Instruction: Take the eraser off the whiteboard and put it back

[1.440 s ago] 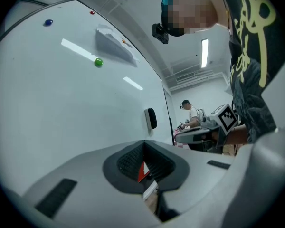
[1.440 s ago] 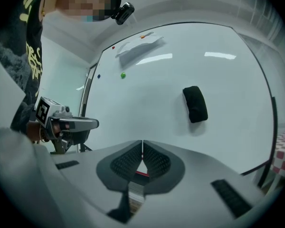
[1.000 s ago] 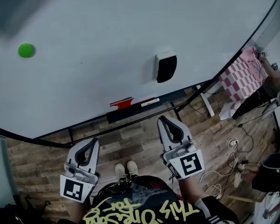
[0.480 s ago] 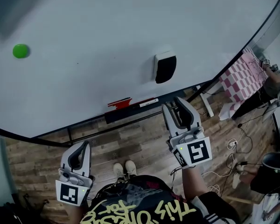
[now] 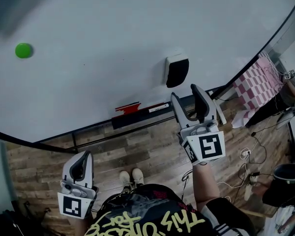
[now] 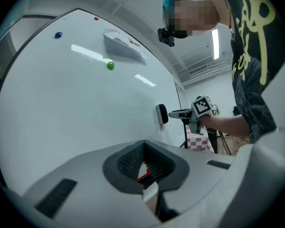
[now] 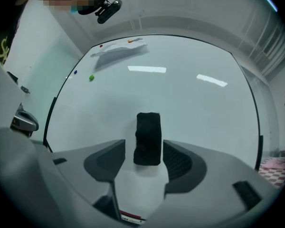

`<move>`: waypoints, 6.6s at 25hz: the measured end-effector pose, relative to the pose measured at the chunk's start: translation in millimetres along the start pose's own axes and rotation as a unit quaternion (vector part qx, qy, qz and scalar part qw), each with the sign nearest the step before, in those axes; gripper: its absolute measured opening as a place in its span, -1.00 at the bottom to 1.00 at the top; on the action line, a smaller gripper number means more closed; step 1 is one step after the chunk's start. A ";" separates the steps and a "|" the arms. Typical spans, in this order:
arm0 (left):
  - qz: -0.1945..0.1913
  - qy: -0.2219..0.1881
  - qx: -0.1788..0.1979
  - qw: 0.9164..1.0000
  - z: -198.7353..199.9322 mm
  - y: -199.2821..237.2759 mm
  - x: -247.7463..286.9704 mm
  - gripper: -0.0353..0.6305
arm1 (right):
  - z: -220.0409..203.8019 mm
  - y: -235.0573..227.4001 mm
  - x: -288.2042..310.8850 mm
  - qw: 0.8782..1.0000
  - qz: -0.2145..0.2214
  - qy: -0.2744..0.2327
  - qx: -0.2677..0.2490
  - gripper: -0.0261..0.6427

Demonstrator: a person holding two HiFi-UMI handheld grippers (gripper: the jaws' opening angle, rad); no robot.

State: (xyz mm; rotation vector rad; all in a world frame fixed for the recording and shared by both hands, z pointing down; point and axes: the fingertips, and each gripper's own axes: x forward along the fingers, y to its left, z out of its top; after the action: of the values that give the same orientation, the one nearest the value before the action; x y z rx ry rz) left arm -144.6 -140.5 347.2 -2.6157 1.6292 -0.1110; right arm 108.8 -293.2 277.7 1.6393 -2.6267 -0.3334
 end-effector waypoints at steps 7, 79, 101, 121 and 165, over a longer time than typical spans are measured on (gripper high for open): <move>0.020 0.004 0.003 1.000 -1.6 6.7 -11.9 -0.88 | 7.3 -12.1 20.7 1.000 -0.013 -0.023 0.003 -0.15; 0.065 -0.013 0.000 0.998 7.2 24.7 -40.5 -0.88 | 2.6 -9.7 54.7 1.000 -0.016 -0.014 -0.008 -0.21; 0.025 -0.017 -0.005 1.000 6.0 17.2 -24.2 -0.88 | 11.6 15.2 18.1 0.999 0.008 -0.031 0.003 -0.21; -0.051 -0.024 -0.004 0.998 7.6 -4.7 8.2 -0.88 | 28.9 10.3 -48.2 0.999 -0.009 -0.048 0.015 -0.21; -0.084 -0.030 0.006 0.996 14.5 -12.0 41.9 -0.88 | 15.8 14.9 -57.7 0.998 0.009 -0.043 0.038 -0.21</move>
State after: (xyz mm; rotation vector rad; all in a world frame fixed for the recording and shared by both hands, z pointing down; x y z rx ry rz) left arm -114.1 -172.7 335.0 -2.7140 1.3845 -0.0481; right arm 119.2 -232.9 270.4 1.6581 -2.7470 -0.3150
